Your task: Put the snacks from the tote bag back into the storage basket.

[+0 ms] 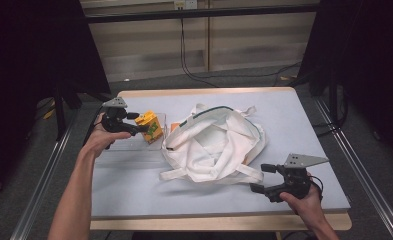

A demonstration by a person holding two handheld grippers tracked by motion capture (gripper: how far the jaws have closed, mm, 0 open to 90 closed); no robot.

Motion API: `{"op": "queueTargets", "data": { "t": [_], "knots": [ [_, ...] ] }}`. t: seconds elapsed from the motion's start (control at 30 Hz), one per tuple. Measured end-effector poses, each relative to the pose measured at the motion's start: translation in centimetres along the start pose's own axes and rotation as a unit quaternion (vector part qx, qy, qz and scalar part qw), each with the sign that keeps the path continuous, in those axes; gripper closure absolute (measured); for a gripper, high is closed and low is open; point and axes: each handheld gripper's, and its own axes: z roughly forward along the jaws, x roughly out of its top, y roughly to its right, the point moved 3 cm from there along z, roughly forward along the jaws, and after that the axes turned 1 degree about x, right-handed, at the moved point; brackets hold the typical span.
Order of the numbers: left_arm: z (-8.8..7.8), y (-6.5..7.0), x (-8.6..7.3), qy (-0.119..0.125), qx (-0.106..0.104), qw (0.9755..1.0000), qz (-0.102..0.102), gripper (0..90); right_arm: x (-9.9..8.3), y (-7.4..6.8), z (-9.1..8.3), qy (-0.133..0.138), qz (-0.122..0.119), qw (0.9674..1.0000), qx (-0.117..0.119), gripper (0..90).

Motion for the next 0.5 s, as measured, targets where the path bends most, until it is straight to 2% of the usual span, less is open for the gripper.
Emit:
{"op": "queueTargets", "data": {
  "t": [0.27, 0.5],
  "knots": [
    [-0.47, 0.25, 0.37, -0.014, 0.021, 0.9997, -0.004, 21.3, 0.02, -0.04, 0.01, -0.001, 0.002, 1.0, 0.002, 13.7],
    [-0.92, 0.82, 0.65, -0.022, 0.057, 0.998, -0.011, 20.1, 0.03, -0.02, 0.05, -0.001, 0.001, 1.0, 0.002, 13.6]
  ]
}}
